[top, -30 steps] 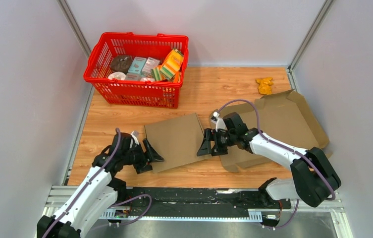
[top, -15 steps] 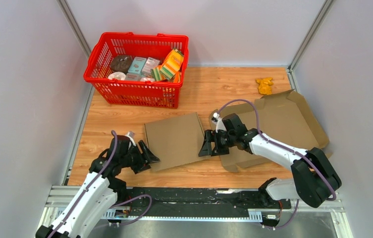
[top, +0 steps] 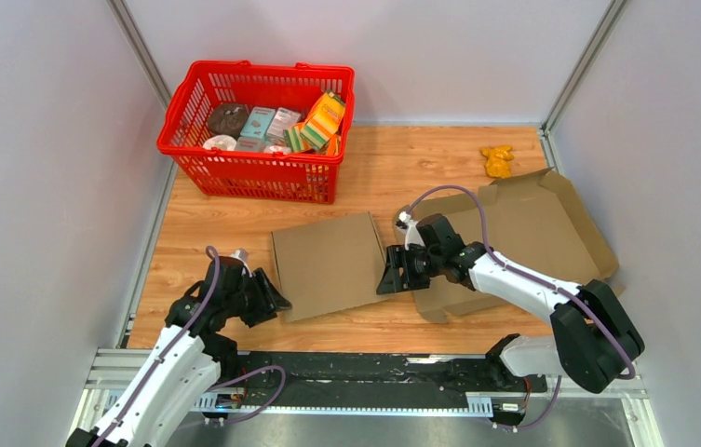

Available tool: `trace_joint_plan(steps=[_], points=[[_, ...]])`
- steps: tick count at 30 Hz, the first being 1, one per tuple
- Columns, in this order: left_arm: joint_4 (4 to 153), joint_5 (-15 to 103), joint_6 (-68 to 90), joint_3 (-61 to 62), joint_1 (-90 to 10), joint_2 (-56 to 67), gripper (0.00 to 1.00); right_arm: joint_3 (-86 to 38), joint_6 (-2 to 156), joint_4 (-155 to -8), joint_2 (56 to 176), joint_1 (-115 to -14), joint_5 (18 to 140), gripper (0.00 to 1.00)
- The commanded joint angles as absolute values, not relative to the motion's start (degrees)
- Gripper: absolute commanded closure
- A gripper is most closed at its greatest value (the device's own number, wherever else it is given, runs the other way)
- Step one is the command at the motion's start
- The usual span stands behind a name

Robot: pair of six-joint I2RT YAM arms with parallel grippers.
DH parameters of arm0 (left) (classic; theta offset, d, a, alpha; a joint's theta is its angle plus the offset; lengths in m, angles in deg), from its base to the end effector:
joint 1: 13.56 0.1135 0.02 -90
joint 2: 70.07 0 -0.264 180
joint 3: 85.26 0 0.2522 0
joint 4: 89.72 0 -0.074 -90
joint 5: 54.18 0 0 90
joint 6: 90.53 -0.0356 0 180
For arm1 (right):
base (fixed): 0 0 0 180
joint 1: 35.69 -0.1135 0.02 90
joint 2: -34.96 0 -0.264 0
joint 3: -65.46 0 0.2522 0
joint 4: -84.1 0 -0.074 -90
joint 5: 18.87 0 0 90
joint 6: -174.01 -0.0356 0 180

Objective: Fold the paper box

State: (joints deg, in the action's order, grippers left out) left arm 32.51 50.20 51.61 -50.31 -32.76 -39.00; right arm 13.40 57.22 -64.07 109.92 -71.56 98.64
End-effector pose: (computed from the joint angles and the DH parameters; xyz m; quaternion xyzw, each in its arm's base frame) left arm 0.1004 -0.0443 0.1792 -0.2302 0.9156 -0.2760 0.1804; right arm 0.1887 0.1568 0.1841 -0.1451 0.9171 0.3466 0.1335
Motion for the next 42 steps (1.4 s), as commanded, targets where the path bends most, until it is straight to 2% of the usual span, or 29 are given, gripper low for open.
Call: trace_joint_plan(steps=[1, 2, 5, 10, 19, 29, 39, 42], points=[[32.4, 49.8, 50.4, -48.6, -33.1, -39.6, 0.46, 12.9, 56.5, -67.9, 109.1, -71.8, 100.3, 0.39], [32.9, 50.1, 50.4, -48.7, -33.1, -39.7, 0.5, 12.9, 56.9, -67.9, 109.0, -71.8, 100.0, 0.39], [33.2, 50.4, 50.1, -49.3, -33.1, -39.4, 0.53, 12.5, 58.3, -66.3, 109.4, -71.9, 97.7, 0.44], [32.9, 50.6, 50.1, -49.6, -33.1, -39.6, 0.57, 12.9, 57.6, -66.6, 109.7, -72.0, 98.0, 0.52], [34.9, 54.2, 51.7, -49.3, -33.1, -40.0, 0.57, 12.3, 54.3, -67.5, 108.8, -72.4, 103.2, 0.5], [34.1, 51.0, 49.3, -49.8, -33.2, -39.6, 0.67, 12.5, 56.8, -66.9, 109.8, -72.9, 97.6, 0.53], [33.5, 47.7, 47.5, -50.7, -33.2, -38.5, 0.71, 13.4, 59.5, -68.1, 110.7, -75.5, 93.5, 0.55], [33.5, 46.0, 46.8, -51.4, -33.2, -38.5, 0.73, 14.8, 59.9, -69.9, 110.8, -75.5, 91.2, 0.59]])
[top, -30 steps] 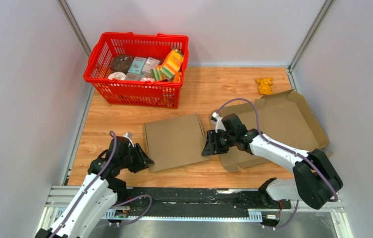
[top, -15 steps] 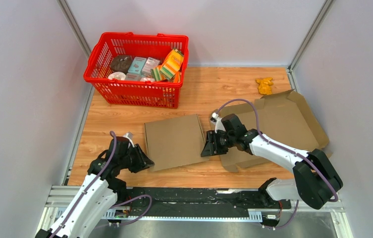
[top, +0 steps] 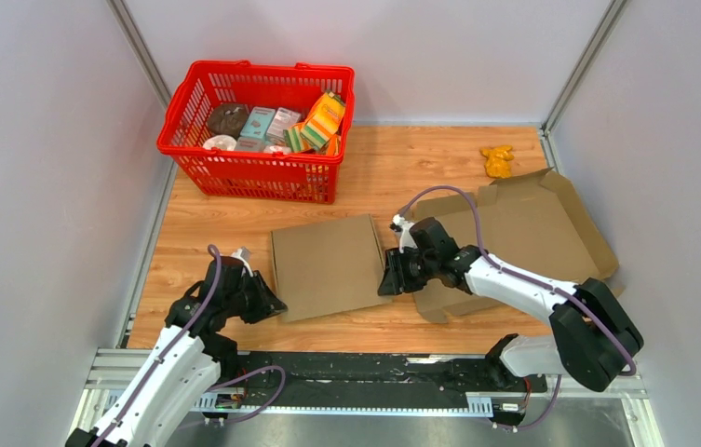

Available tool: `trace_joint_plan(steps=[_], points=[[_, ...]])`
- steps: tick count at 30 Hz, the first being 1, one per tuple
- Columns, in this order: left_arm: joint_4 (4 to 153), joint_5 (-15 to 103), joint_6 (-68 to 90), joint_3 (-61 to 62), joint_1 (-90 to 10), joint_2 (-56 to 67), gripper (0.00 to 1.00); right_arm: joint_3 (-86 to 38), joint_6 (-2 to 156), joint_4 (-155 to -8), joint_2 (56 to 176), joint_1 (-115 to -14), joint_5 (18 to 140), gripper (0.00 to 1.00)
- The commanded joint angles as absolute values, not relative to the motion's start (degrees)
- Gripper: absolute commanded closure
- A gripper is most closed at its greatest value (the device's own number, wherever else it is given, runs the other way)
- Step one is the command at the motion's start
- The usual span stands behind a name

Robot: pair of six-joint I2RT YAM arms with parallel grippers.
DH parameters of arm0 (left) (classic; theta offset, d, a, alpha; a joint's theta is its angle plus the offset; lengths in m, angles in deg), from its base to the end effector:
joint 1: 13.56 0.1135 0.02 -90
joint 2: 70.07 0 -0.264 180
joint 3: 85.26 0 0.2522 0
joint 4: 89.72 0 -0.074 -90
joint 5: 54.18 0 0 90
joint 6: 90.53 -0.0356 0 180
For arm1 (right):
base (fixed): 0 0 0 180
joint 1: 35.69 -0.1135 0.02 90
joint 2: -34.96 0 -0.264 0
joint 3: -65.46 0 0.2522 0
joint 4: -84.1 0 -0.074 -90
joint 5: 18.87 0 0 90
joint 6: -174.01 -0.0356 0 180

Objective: Fold the paper box

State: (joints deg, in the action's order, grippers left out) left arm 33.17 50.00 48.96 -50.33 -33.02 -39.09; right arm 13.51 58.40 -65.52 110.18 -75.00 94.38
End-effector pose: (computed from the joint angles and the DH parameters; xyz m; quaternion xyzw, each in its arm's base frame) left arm 0.1011 -0.0450 0.1799 -0.2062 0.9195 -0.2740 0.1922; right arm 0.1827 0.1677 0.1832 -0.1734 0.9165 0.3255 0.1550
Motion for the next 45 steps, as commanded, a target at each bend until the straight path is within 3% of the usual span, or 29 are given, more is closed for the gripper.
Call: trace_joint_plan(steps=[1, 8, 15, 20, 22, 26, 33, 39, 45], points=[[33.5, 45.2, 46.7, -51.5, -33.3, -38.5, 0.74, 15.1, 60.4, -70.4, 111.0, -75.6, 90.3, 0.61], [35.6, 41.8, 47.5, -54.2, -33.7, -38.6, 0.77, 18.5, 61.2, -75.8, 114.3, -75.7, 86.7, 0.66], [36.4, 37.5, 47.0, -54.3, -34.0, -38.9, 0.76, 18.2, 62.4, -76.4, 114.6, -75.8, 85.7, 0.62], [35.2, 36.8, 46.4, -54.4, -34.0, -41.1, 0.68, 18.2, 63.8, -74.1, 111.4, -75.8, 84.5, 0.6], [35.3, 37.1, 46.2, -54.5, -34.1, -41.8, 0.57, 18.1, 64.7, -73.5, 110.8, -75.8, 83.9, 0.59], [35.7, 36.6, 45.6, -54.4, -34.1, -41.5, 0.46, 18.5, 65.3, -77.3, 111.2, -75.8, 84.4, 0.56], [42.3, 33.6, 45.3, -55.5, -34.2, -39.8, 0.5, 17.1, 66.4, -87.1, 116.7, -75.8, 86.8, 0.56], [47.9, 31.9, 44.6, -56.6, -34.2, -36.2, 0.41, 15.7, 70.1, -88.9, 119.8, -75.9, 86.5, 0.55], [47.1, 34.6, 43.7, -56.6, -34.2, -38.4, 0.42, 17.2, 72.1, -90.7, 117.7, -75.9, 87.1, 0.46]])
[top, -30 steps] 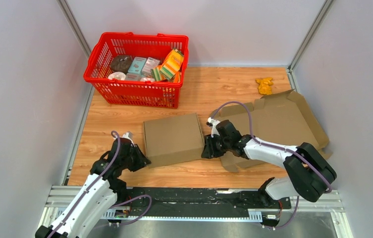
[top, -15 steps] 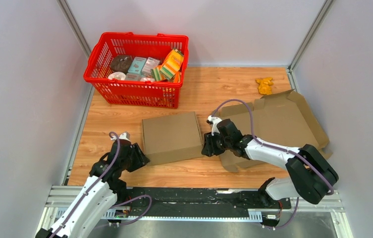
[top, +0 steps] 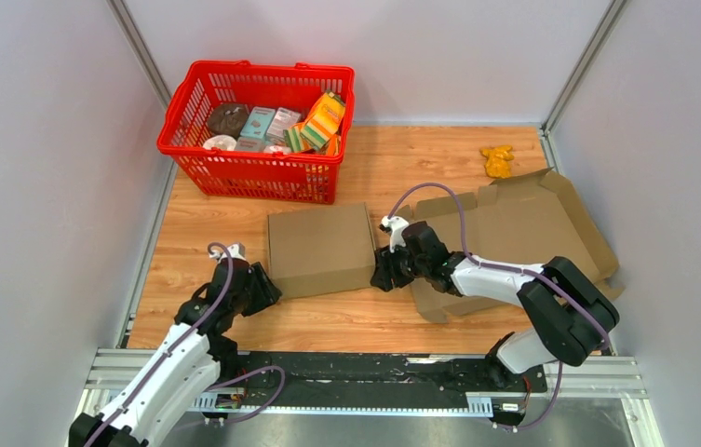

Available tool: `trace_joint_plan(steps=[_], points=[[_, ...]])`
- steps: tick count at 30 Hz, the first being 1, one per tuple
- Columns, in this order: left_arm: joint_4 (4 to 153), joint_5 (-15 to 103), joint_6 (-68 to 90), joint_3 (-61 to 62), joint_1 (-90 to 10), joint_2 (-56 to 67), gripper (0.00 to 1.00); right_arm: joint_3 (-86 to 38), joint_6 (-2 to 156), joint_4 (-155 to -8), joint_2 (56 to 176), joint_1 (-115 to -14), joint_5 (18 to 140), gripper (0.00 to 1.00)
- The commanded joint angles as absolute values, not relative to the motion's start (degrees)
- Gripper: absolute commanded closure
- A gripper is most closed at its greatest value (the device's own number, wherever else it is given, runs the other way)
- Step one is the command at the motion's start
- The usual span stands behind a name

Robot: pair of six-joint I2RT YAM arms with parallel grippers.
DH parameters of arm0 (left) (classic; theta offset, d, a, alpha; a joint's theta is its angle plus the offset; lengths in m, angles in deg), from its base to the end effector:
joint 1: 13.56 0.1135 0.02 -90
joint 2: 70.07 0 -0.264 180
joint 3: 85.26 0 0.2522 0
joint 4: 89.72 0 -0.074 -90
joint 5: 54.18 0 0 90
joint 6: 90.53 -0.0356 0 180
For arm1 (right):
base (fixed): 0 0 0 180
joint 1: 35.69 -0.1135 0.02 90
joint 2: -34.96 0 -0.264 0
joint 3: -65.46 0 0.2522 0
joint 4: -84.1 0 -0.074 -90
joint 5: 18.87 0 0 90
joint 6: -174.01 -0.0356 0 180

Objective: Fold the paper box

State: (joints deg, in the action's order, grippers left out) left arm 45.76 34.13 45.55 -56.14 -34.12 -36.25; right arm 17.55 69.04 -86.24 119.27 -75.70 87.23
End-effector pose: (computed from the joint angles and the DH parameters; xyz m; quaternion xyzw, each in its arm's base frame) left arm 0.1161 -0.0424 0.1568 -0.2120 0.9130 -0.1798 0.2987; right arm 0.2019 0.1824 0.1486 -0.2502 0.8850 0.2862 0.2687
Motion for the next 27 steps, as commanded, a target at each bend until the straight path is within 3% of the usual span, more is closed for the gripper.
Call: trace_joint_plan(steps=[1, 5, 9, 27], points=[[46.2, 35.2, 43.8, -56.7, -34.2, -39.8, 0.41, 17.8, 72.1, -90.9, 117.1, -75.9, 87.2, 0.43], [41.6, 34.9, 45.2, -57.0, -34.3, -52.4, 0.25, 19.4, 72.3, -93.1, 113.8, -75.9, 87.7, 0.31], [42.8, 33.2, 46.6, -58.2, -34.2, -59.2, 0.22, 17.6, 74.9, -92.9, 115.3, -75.9, 88.2, 0.27], [67.4, 38.8, 38.8, -59.4, -34.2, -40.1, 0.2, 17.9, 78.9, -100.9, 120.4, -75.9, 95.4, 0.25]])
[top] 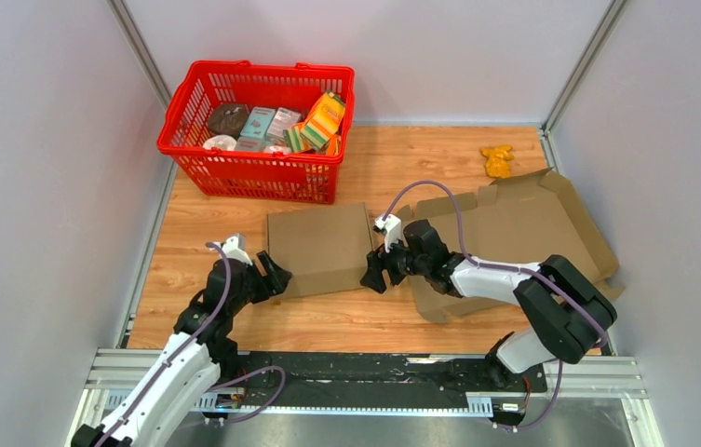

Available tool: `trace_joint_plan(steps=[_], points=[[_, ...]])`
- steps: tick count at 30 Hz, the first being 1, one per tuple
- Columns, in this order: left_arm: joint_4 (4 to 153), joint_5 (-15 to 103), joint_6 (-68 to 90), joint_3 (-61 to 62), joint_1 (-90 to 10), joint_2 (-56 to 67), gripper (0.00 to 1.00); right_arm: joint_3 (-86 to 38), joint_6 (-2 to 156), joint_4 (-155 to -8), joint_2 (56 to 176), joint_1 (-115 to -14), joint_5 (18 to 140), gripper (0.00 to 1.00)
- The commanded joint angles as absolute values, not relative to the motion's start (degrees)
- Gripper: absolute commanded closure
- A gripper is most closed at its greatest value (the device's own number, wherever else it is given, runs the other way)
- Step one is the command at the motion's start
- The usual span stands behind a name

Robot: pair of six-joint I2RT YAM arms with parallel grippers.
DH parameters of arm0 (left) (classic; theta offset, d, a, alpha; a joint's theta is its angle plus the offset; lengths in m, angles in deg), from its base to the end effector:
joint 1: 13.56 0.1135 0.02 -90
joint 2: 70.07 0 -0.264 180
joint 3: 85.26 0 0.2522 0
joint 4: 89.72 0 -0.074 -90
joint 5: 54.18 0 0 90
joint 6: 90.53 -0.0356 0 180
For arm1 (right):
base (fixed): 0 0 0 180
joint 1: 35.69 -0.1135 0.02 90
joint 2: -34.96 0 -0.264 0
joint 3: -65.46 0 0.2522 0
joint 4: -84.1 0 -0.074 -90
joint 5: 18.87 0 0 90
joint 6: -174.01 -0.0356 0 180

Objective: Fold the paper box

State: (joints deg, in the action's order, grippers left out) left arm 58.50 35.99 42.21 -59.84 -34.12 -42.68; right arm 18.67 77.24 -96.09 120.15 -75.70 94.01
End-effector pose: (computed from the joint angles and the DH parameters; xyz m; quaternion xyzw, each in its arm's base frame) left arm 0.1205 -0.0453 0.1654 -0.1690 0.8656 -0.2485 0.4006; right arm 0.2051 0.1903 0.1539 -0.3352 0.8201 0.3337 0.3220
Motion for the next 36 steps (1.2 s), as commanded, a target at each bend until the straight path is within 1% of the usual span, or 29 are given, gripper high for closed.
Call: trace_joint_plan(steps=[1, 4, 9, 13, 14, 15, 19, 24, 26, 29, 36], points=[[67.8, 39.2, 38.6, -58.8, -34.2, -37.5, 0.2, 17.9, 78.8, -101.0, 120.7, -75.9, 95.9, 0.25], [67.3, 41.1, 37.0, -56.9, -34.2, -33.4, 0.2, 17.3, 78.7, -101.6, 122.0, -75.9, 96.8, 0.25], [68.7, 42.7, 35.8, -56.6, -34.2, -32.1, 0.23, 16.6, 78.7, -101.4, 122.8, -76.0, 97.1, 0.26], [68.4, 45.3, 35.5, -56.5, -34.2, -33.5, 0.26, 16.2, 77.9, -100.0, 120.8, -76.2, 98.6, 0.26], [67.0, 45.8, 35.5, -56.2, -34.2, -33.9, 0.3, 16.3, 77.2, -99.8, 120.0, -76.3, 99.0, 0.26], [66.2, 47.1, 35.5, -55.9, -34.2, -34.4, 0.32, 16.5, 76.6, -99.7, 119.2, -76.8, 99.1, 0.26], [59.0, 50.8, 36.0, -52.2, -34.2, -41.1, 0.35, 16.4, 72.9, -97.0, 114.3, -77.4, 100.1, 0.27], [47.1, 54.4, 39.1, -46.5, -34.2, -48.6, 0.35, 13.7, 66.0, -88.0, 106.8, -77.5, 101.1, 0.29], [44.5, 56.3, 41.7, -44.3, -34.2, -50.7, 0.35, 10.8, 62.6, -82.4, 105.6, -77.5, 102.3, 0.33], [43.2, 60.0, 45.0, -42.5, -34.3, -52.7, 0.36, 7.9, 58.4, -76.0, 102.3, -77.5, 104.0, 0.36], [42.7, 64.5, 50.2, -39.4, -34.2, -53.9, 0.37, 0.6, 51.1, -64.6, 97.6, -77.3, 105.5, 0.4]])
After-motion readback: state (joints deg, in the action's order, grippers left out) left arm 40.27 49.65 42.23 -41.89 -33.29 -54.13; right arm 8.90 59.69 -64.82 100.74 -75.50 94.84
